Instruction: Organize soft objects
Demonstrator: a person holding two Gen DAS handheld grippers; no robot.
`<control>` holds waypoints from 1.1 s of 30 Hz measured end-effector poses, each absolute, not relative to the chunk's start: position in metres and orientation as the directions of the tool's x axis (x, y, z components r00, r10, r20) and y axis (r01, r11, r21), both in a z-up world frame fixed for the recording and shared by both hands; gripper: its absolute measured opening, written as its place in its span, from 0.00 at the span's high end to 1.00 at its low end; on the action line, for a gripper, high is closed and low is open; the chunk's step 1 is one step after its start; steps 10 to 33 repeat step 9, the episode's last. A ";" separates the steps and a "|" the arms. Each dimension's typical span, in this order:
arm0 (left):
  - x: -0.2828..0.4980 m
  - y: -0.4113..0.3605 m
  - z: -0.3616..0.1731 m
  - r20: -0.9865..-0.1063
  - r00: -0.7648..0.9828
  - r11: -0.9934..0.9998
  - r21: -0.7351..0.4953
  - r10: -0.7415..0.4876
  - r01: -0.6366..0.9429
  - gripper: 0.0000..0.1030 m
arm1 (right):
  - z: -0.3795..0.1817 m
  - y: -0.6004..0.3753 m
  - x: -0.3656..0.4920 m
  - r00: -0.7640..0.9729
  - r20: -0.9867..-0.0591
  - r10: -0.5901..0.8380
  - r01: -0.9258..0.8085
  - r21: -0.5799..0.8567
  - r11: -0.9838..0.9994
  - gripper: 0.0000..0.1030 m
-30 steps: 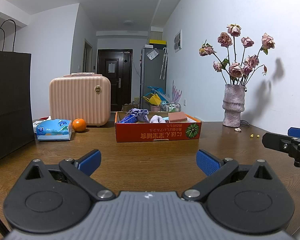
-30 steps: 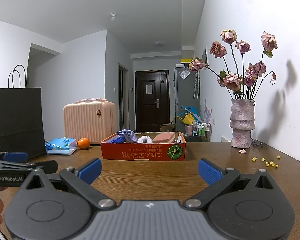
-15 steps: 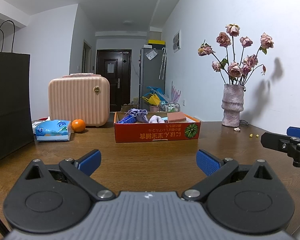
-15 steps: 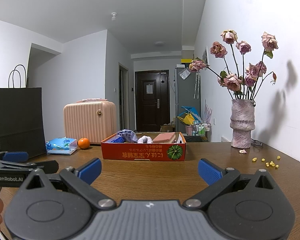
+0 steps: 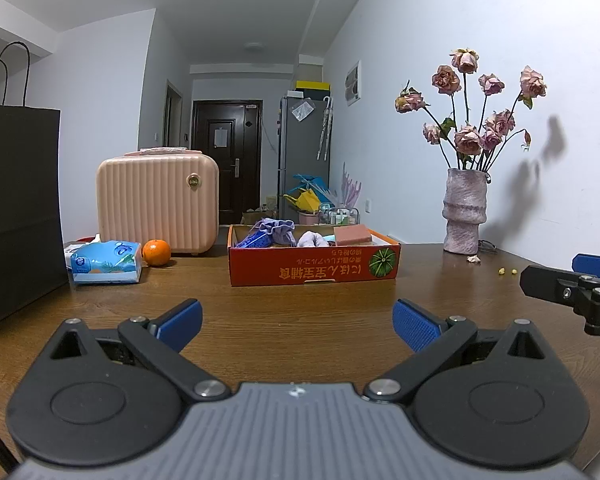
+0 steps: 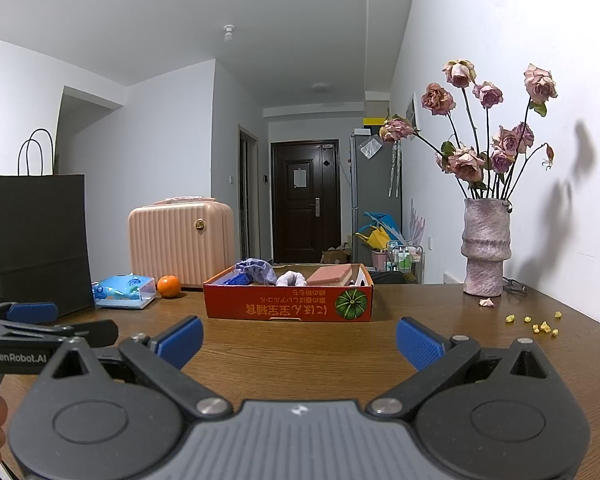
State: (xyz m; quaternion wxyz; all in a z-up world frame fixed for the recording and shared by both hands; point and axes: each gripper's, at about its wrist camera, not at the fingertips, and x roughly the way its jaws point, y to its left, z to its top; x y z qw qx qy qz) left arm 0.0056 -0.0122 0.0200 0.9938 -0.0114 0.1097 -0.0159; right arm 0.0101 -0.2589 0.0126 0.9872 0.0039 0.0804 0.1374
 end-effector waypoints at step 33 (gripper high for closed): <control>0.005 -0.011 0.019 -0.216 0.975 0.999 -0.028 -0.044 0.039 0.00 | 0.013 -0.258 0.009 0.949 -0.160 0.273 -0.272 0.030 0.962 0.00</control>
